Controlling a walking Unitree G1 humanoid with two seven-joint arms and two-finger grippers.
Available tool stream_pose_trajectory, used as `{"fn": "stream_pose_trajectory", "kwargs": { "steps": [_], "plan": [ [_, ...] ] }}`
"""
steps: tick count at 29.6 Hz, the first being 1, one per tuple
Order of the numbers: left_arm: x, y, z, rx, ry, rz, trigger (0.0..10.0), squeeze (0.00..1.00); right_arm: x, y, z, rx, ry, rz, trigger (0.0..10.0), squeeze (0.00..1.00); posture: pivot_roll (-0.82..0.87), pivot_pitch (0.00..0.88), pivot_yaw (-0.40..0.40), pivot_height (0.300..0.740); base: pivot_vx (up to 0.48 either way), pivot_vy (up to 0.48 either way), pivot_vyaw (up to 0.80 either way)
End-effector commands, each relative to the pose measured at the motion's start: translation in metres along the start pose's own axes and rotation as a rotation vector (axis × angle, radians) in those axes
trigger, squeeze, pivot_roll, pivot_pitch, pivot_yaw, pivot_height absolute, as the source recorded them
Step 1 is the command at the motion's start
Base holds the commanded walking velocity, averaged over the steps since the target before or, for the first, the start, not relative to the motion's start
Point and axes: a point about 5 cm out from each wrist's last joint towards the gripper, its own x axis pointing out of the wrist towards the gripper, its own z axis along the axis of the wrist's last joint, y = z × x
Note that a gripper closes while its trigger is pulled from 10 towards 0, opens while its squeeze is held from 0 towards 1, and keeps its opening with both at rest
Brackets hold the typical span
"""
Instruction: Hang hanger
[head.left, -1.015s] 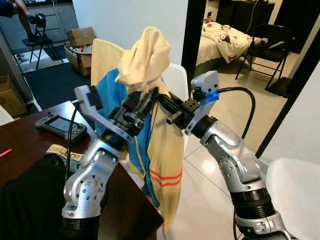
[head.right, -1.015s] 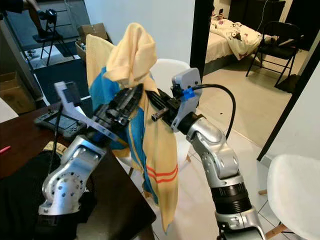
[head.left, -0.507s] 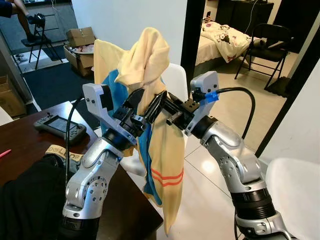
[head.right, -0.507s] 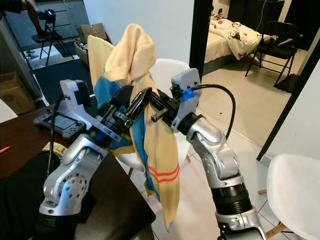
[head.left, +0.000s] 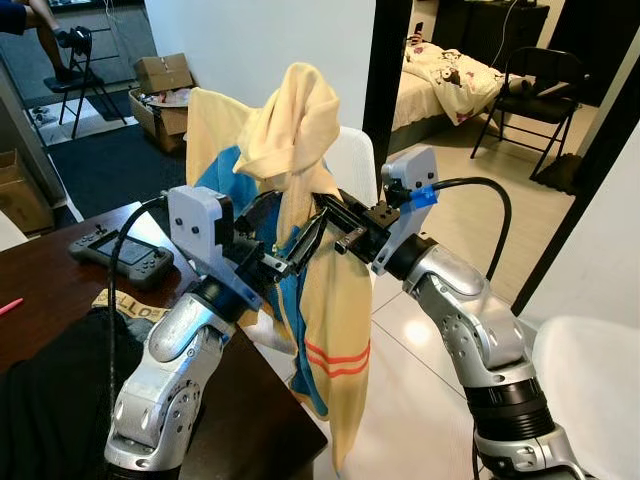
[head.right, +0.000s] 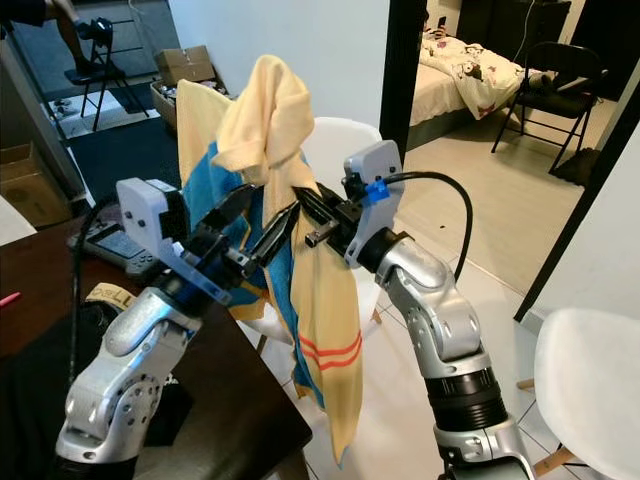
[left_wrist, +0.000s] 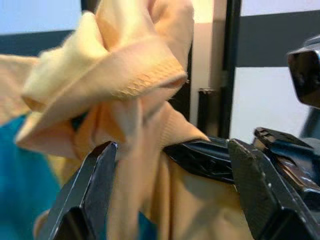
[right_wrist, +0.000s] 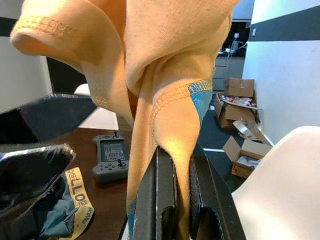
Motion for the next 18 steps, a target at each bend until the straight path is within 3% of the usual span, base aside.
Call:
{"fn": "stream_pose_trajectory", "kwargs": {
  "steps": [1,6,9,18],
  "plan": [
    [0.000,0.001,-0.001,0.038,0.010,-0.003,10.0,0.00,0.003,0.001,0.012,-0.017,-0.046,0.015,0.0,0.00,0.08,0.000,0.004,0.740,0.000,0.000,0.00],
    [0.002,0.004,-0.004,0.081,0.001,0.022,10.0,0.00,0.003,0.001,0.013,-0.014,-0.050,0.021,0.0,0.00,0.07,0.000,-0.001,0.740,0.000,0.000,0.00],
    [0.014,0.003,0.000,0.133,-0.027,0.019,10.0,0.00,0.003,0.003,0.013,-0.011,-0.050,0.034,0.0,0.00,0.07,0.000,0.000,0.740,0.000,0.000,0.00],
    [0.020,0.007,0.000,0.165,-0.044,0.061,10.0,0.00,0.003,0.005,0.013,-0.011,-0.052,0.041,0.0,0.00,0.06,0.000,0.004,0.740,0.000,0.000,0.00]
  ]
}}
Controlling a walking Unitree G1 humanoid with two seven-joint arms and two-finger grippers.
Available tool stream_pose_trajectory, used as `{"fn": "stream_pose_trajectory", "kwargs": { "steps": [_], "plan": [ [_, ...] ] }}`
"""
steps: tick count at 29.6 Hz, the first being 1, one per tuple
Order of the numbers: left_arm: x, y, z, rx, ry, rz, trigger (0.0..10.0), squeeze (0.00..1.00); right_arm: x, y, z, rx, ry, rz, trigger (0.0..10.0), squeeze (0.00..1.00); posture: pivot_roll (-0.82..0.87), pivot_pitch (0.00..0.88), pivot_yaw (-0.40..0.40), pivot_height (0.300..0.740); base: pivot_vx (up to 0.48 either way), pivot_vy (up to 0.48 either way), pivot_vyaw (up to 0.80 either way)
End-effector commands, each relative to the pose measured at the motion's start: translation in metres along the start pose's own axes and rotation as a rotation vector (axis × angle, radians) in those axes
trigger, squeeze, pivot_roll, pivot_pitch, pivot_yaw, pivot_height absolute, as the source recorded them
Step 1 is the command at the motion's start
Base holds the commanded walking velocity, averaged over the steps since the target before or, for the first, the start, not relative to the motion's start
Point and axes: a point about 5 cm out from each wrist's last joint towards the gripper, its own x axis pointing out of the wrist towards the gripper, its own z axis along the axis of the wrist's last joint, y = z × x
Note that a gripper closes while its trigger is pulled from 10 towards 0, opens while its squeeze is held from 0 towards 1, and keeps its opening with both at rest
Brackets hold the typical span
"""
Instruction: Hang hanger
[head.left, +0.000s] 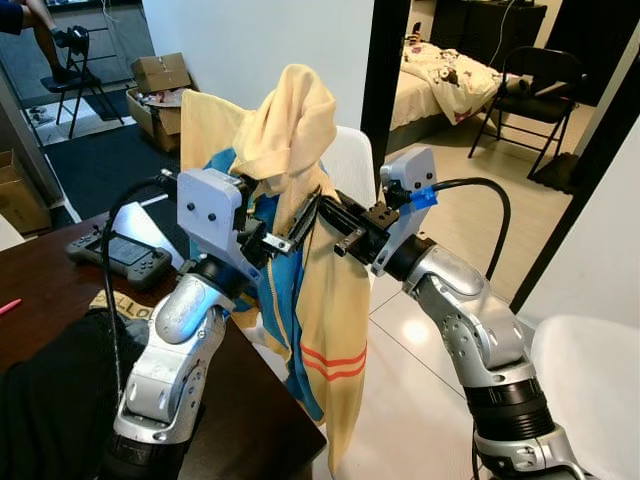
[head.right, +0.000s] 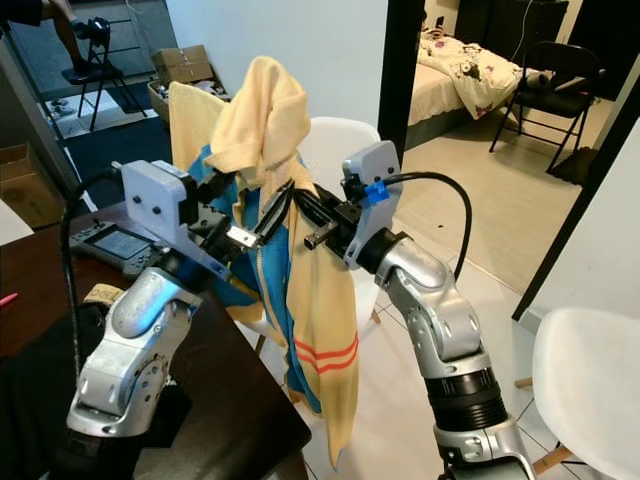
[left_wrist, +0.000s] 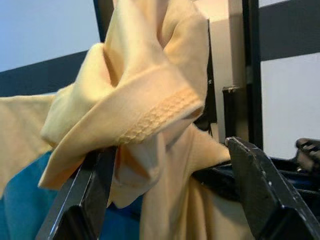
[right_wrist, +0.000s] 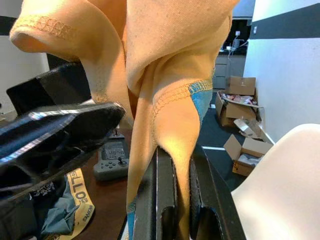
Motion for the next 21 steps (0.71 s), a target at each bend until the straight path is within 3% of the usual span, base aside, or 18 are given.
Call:
{"fn": "stream_pose_trajectory", "kwargs": {
  "steps": [1,2,3,4,21],
  "plan": [
    [0.0024,0.0010,-0.0005,0.020,-0.009,0.009,7.4,0.00,0.0024,0.0047,0.0142,-0.018,-0.059,0.029,0.0,0.00,0.06,0.000,0.006,0.740,0.000,0.000,0.00],
    [0.0024,0.0010,-0.0005,0.020,-0.009,0.009,7.4,0.00,0.0024,0.0047,0.0142,-0.018,-0.059,0.029,0.0,0.00,0.06,0.000,0.006,0.740,0.000,0.000,0.00],
    [0.0034,0.0016,-0.0008,0.023,-0.013,0.011,2.5,0.00,0.0020,0.0046,0.0145,-0.018,-0.059,0.028,0.0,0.00,0.06,0.000,0.007,0.740,0.000,0.000,0.00],
    [0.0041,0.0017,-0.0011,0.017,-0.015,0.010,0.0,0.00,0.0018,0.0045,0.0146,-0.019,-0.060,0.027,0.0,0.00,0.06,0.000,0.007,0.740,0.000,0.000,0.00],
    [0.0070,0.0079,-0.0019,0.038,-0.020,0.020,0.0,0.00,0.0010,0.0030,0.0165,-0.021,-0.066,0.018,0.0,0.00,0.06,0.000,0.011,0.740,0.000,0.000,0.00]
  ]
}}
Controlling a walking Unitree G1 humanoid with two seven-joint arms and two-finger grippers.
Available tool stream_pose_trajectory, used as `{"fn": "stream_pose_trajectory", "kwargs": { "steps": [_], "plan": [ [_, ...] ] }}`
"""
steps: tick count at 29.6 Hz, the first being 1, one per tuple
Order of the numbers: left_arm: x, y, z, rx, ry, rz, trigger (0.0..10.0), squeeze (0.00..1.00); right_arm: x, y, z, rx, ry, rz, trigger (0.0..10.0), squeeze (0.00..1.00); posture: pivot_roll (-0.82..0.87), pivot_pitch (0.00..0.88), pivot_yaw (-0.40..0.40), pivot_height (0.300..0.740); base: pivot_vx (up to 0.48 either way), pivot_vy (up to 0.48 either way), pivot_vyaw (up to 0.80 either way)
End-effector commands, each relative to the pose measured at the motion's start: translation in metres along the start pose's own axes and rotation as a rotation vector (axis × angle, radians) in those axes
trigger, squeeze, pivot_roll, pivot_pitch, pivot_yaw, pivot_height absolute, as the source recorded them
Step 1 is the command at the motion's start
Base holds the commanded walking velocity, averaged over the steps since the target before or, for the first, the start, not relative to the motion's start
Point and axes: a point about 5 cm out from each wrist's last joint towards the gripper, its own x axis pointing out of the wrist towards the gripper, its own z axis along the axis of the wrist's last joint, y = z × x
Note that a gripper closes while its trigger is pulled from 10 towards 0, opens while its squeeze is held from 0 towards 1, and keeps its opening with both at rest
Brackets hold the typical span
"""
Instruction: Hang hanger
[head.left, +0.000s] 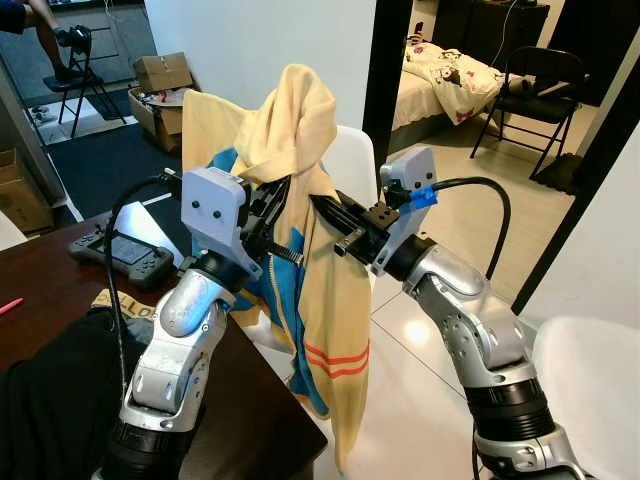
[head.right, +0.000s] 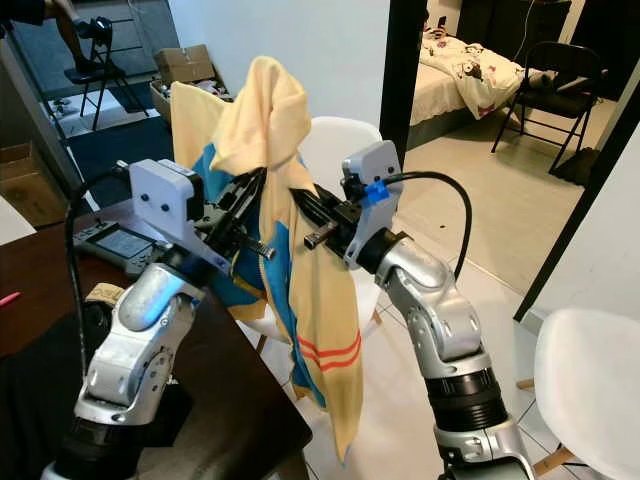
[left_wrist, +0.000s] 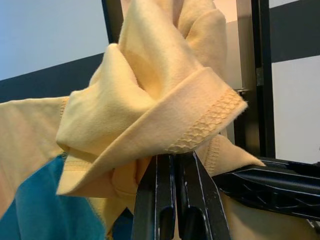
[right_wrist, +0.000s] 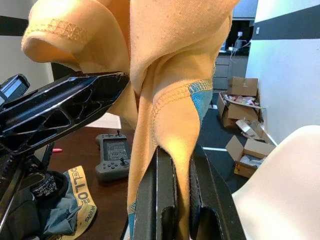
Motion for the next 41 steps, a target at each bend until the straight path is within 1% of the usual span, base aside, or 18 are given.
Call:
{"fn": "stream_pose_trajectory", "kwargs": {
  "steps": [1,3,5,6,8,9,10,14,19,21,24,26,28,30,32,35,39,41],
  "plan": [
    [0.003,0.002,0.001,0.020,-0.003,-0.003,0.0,0.00,0.001,0.003,0.015,-0.020,-0.064,0.017,0.0,0.00,0.06,0.000,0.011,0.740,0.000,0.000,0.00],
    [0.005,0.003,0.004,0.020,-0.014,-0.002,0.0,0.00,0.001,0.004,0.010,-0.055,-0.031,0.019,0.0,0.00,0.06,0.000,0.011,0.740,0.000,0.000,0.00],
    [0.010,0.007,0.013,0.003,-0.050,0.009,0.0,0.00,0.001,0.004,-0.004,-0.159,0.061,0.019,0.0,0.00,0.06,0.000,0.010,0.740,0.000,0.000,0.00],
    [0.010,0.007,0.013,0.003,-0.050,0.009,0.0,0.00,0.001,0.004,-0.004,-0.159,0.061,0.019,0.0,0.00,0.06,0.000,0.010,0.740,0.000,0.000,0.00],
    [0.016,0.009,0.025,-0.028,-0.097,0.020,0.0,0.00,-0.004,-0.001,-0.025,-0.330,0.204,0.003,0.0,0.00,0.07,0.000,0.008,0.740,0.000,0.000,0.00],
    [0.016,0.009,0.025,-0.028,-0.097,0.020,0.0,0.00,-0.004,-0.001,-0.025,-0.330,0.204,0.003,0.0,0.00,0.07,0.000,0.008,0.740,0.000,0.000,0.00],
    [0.019,0.009,0.031,-0.039,-0.118,0.018,0.0,0.00,-0.007,-0.005,-0.033,-0.382,0.253,-0.008,0.0,0.00,0.07,0.000,0.008,0.740,0.000,0.000,0.00],
    [0.023,0.007,0.039,-0.055,-0.148,0.012,0.0,0.00,-0.011,-0.013,-0.039,-0.439,0.313,-0.032,0.0,0.00,0.07,0.000,0.009,0.740,0.000,0.000,0.00],
    [0.026,0.006,0.045,-0.064,-0.168,0.001,0.0,0.00,-0.015,-0.013,-0.047,-0.481,0.370,0.000,0.0,0.00,0.07,0.000,0.009,0.740,0.000,0.000,0.00],
    [0.027,0.007,0.045,-0.066,-0.170,0.001,0.0,0.00,-0.016,-0.009,-0.049,-0.477,0.372,0.028,0.0,0.00,0.07,0.000,0.010,0.740,0.000,0.000,0.00],
    [0.028,0.008,0.045,-0.068,-0.166,0.000,0.0,0.00,-0.018,0.005,-0.053,-0.455,0.369,0.143,0.0,0.00,0.07,0.000,0.010,0.740,0.000,0.000,0.00],
    [0.028,0.009,0.044,-0.071,-0.162,-0.002,0.0,0.00,-0.024,0.028,-0.060,-0.446,0.398,0.340,0.0,0.00,0.06,0.000,0.012,0.740,0.000,0.000,0.00],
    [0.028,0.009,0.044,-0.071,-0.162,-0.002,0.0,0.00,-0.024,0.028,-0.060,-0.446,0.398,0.340,0.0,0.00,0.06,0.000,0.012,0.740,0.000,0.000,0.00],
    [0.028,0.009,0.045,-0.072,-0.162,-0.004,0.0,0.00,-0.032,0.045,-0.067,-0.426,0.427,0.481,0.0,0.00,0.06,0.000,0.012,0.740,0.000,0.000,0.00],
    [0.028,0.009,0.045,-0.072,-0.162,-0.004,0.0,0.00,-0.032,0.045,-0.067,-0.426,0.427,0.481,0.0,0.00,0.06,0.000,0.012,0.740,0.000,0.000,0.00],
    [0.029,0.010,0.046,-0.066,-0.160,-0.009,0.0,0.00,-0.038,0.057,-0.067,-0.403,0.437,0.580,0.0,0.00,0.07,0.000,0.013,0.740,0.000,0.000,0.00],
    [0.027,0.012,0.046,-0.057,-0.156,-0.011,0.0,0.00,-0.040,0.051,-0.057,-0.364,0.404,0.573,0.0,0.00,0.07,0.000,0.013,0.740,0.000,0.000,0.00],
    [0.026,0.016,0.047,-0.043,-0.151,-0.005,0.0,0.00,-0.044,0.033,-0.048,-0.341,0.387,0.504,0.0,0.00,0.07,0.000,0.015,0.740,0.000,0.000,0.00]
  ]
}}
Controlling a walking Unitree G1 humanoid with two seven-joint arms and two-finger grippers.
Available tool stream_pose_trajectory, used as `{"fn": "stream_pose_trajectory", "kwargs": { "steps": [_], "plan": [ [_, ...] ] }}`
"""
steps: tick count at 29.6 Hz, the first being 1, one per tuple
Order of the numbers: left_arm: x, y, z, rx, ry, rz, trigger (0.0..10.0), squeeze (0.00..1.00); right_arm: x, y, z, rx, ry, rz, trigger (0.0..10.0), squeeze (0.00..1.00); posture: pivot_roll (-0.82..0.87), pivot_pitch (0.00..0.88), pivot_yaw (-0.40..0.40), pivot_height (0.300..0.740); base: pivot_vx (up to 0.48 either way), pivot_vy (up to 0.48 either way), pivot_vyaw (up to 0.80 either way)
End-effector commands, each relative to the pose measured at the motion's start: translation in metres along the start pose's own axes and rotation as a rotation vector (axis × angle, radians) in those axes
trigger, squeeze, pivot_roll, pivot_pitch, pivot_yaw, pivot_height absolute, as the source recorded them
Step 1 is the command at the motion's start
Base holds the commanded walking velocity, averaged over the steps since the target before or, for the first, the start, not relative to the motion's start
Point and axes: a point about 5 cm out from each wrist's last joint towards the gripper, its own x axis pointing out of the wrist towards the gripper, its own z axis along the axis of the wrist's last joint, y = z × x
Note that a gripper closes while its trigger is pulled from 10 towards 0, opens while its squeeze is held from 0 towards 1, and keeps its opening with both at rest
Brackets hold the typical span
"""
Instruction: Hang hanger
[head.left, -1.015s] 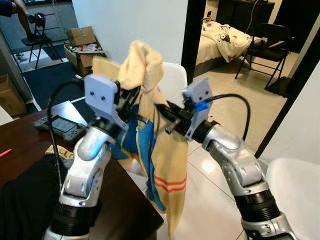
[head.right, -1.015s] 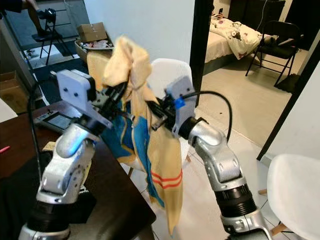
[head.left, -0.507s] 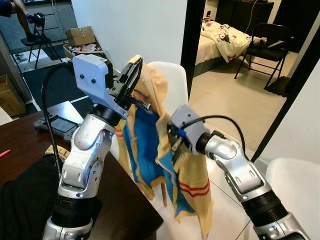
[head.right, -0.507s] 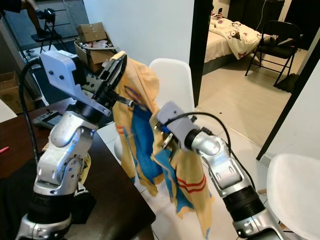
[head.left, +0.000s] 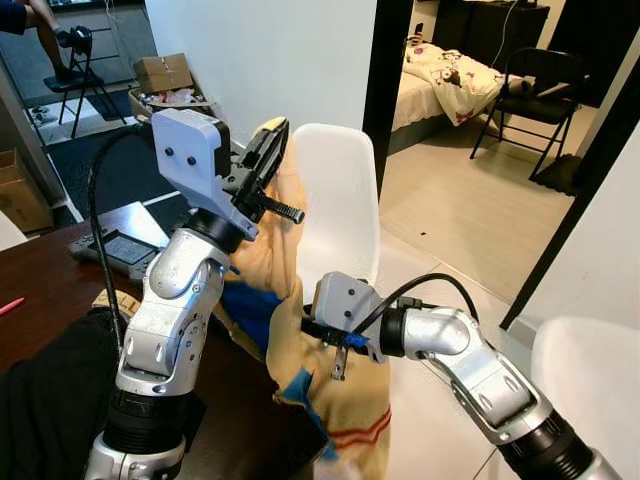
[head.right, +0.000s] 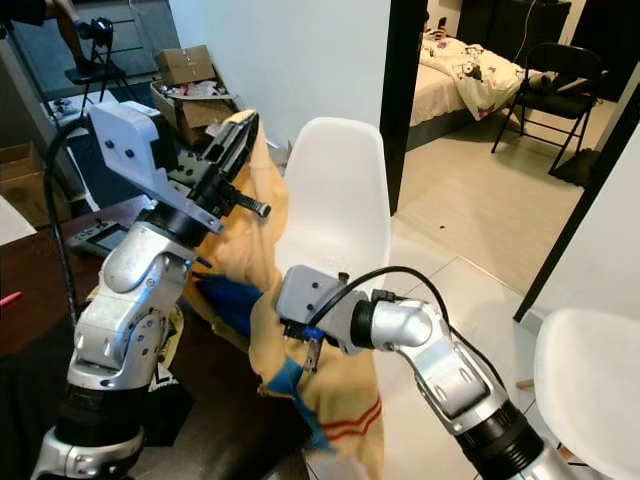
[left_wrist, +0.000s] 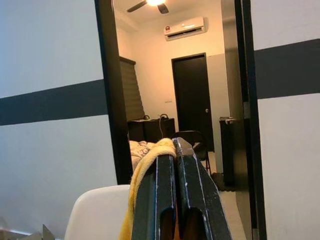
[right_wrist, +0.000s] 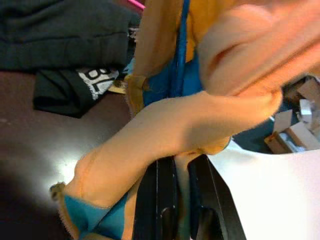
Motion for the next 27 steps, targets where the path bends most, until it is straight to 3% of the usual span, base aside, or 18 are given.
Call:
{"fn": "stream_pose_trajectory", "kwargs": {
  "steps": [1,6,23,27],
  "plan": [
    [0.002,0.008,0.013,0.023,-0.047,0.011,0.0,0.00,-0.008,-0.004,-0.002,0.037,-0.016,-0.009,0.0,0.00,0.07,0.000,0.015,0.740,0.000,0.000,0.00],
    [0.000,0.017,0.015,0.046,-0.040,0.028,0.0,0.00,-0.024,-0.013,-0.006,0.074,-0.022,-0.078,0.0,0.00,0.07,0.000,0.017,0.740,0.000,0.000,0.00],
    [-0.004,0.023,0.009,0.052,-0.002,0.037,0.0,0.00,-0.035,-0.016,0.003,0.143,-0.117,-0.120,0.0,0.00,0.07,0.000,0.024,0.740,0.000,0.000,0.00],
    [-0.006,0.021,0.004,0.031,0.044,-0.019,0.0,0.00,-0.041,-0.020,0.005,0.172,-0.158,-0.145,0.0,0.00,0.07,0.000,0.022,0.740,0.000,0.000,0.00]
  ]
}}
